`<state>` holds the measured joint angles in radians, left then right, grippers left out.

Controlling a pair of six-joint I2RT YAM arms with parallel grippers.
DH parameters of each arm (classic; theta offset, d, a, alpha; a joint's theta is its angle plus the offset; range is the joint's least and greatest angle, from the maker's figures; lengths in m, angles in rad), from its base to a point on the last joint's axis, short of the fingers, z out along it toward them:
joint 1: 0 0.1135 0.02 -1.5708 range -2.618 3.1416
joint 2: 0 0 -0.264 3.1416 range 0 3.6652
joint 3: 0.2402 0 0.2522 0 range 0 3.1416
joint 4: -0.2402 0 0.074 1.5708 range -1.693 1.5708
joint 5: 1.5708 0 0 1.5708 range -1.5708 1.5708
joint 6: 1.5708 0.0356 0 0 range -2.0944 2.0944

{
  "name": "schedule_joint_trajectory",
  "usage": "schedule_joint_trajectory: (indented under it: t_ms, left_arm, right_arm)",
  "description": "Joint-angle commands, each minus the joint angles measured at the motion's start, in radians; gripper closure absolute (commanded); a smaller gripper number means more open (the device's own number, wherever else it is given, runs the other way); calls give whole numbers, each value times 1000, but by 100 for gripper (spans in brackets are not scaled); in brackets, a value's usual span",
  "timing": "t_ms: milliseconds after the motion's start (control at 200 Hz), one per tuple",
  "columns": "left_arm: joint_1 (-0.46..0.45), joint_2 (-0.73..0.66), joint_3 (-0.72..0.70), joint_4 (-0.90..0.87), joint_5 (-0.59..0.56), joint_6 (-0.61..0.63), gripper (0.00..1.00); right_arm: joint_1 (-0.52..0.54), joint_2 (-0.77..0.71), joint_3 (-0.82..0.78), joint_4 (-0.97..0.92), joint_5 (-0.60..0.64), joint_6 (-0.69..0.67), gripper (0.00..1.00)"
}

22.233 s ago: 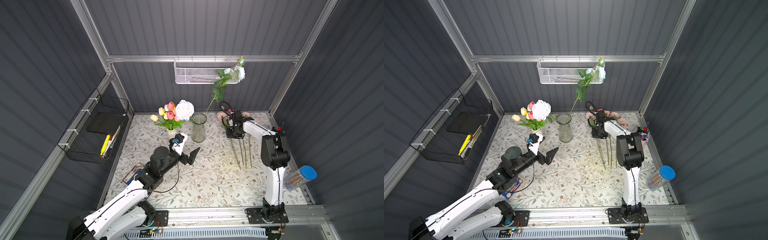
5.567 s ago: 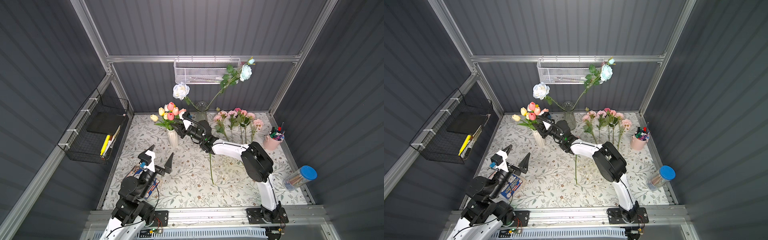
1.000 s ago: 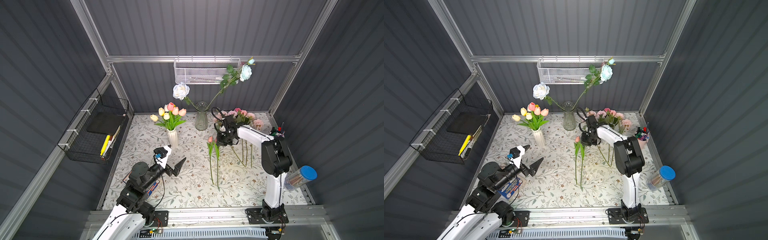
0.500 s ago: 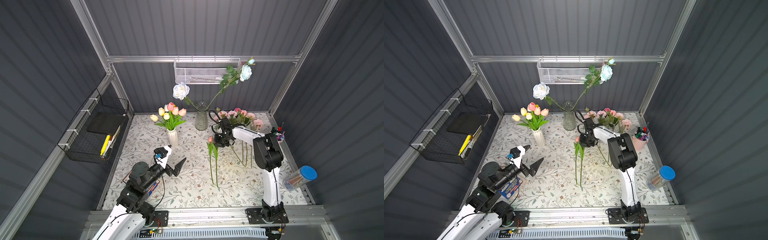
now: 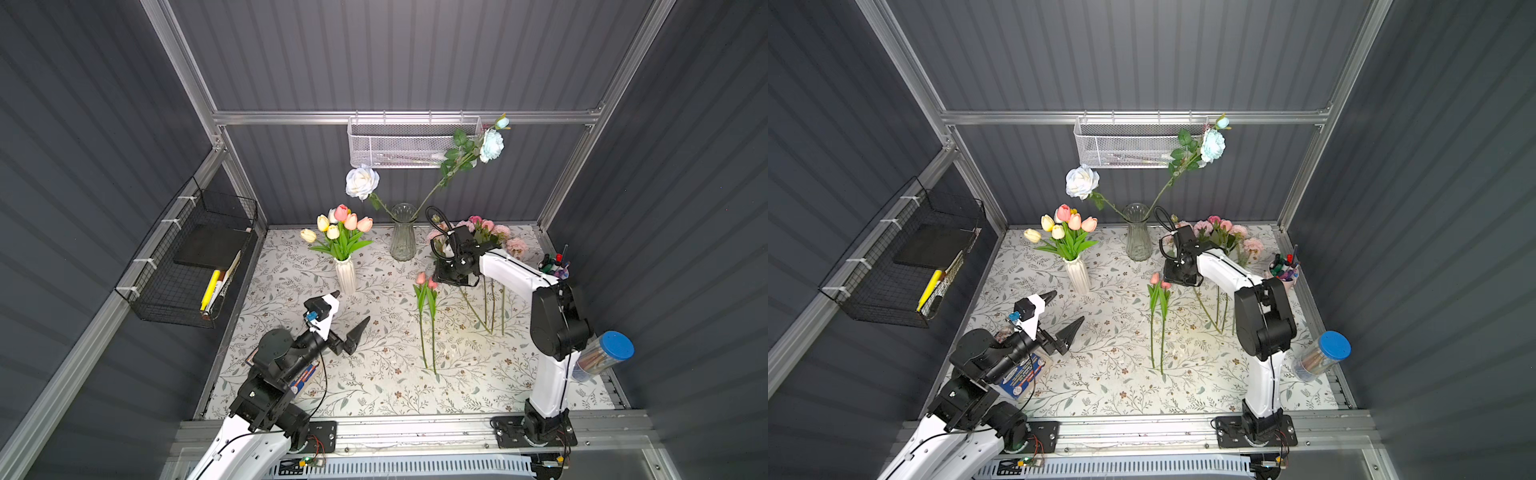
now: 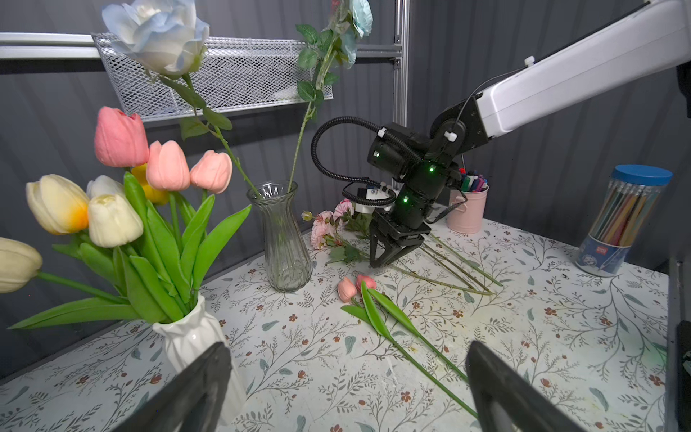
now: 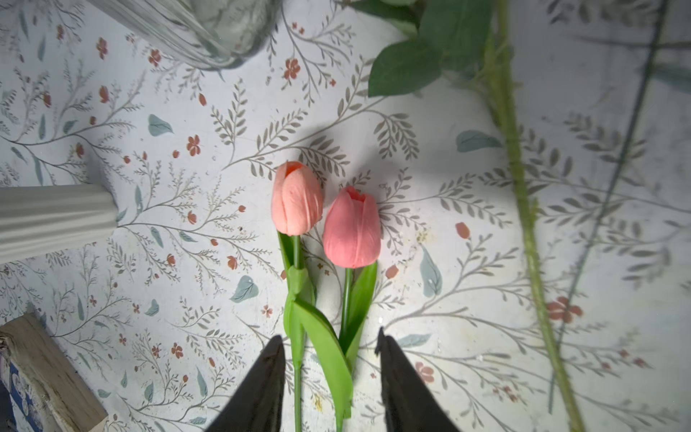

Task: Pick out pink flowers from the vase
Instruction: Place the flower at the center of the board, then pick up the flower from the vase.

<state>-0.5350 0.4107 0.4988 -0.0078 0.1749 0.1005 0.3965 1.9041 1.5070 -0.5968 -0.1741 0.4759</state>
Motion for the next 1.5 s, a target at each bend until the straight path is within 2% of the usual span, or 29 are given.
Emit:
schedule_joint_trajectory:
  t_ms: [0, 160, 250, 315, 430, 540, 600, 670, 901, 1181, 1491]
  left_arm:
    - [1, -24, 14, -12, -42, -16, 1]
    - [1, -15, 87, -107, -43, -30, 1]
    - [1, -47, 62, -108, -47, -30, 1]
    - [1, -68, 32, -89, -58, -28, 1]
    - [1, -75, -4, -64, -52, -33, 1]
    - [1, -47, -30, 22, -88, -21, 1]
    - [1, -26, -56, 96, -161, -28, 1]
    - [1, 1, -77, 146, -256, -51, 1]
    - [3, 145, -46, 107, -383, -124, 1]
    - [4, 42, -82, 104, -457, -78, 1]
    - [3, 17, -85, 117, -456, -56, 1]
  right_arm:
    - [15, -104, -34, 7, 58, -18, 57]
    - [108, -243, -56, 136, 92, -94, 62]
    - [203, -299, -114, 373, 88, -190, 64]
    - [265, -316, -195, 636, 49, -298, 63]
    - [323, -252, -271, 1085, -49, -362, 63]
    - [358, -152, -217, 1241, -75, -400, 63]
    - [374, -92, -180, 1321, -51, -411, 63]
    - [383, -32, -130, 1362, -31, -406, 64]
    - [413, 82, -13, 1381, 13, -414, 63]
    - [430, 168, 92, 1352, 89, -409, 63]
    - [446, 181, 58, 1367, 157, -400, 64]
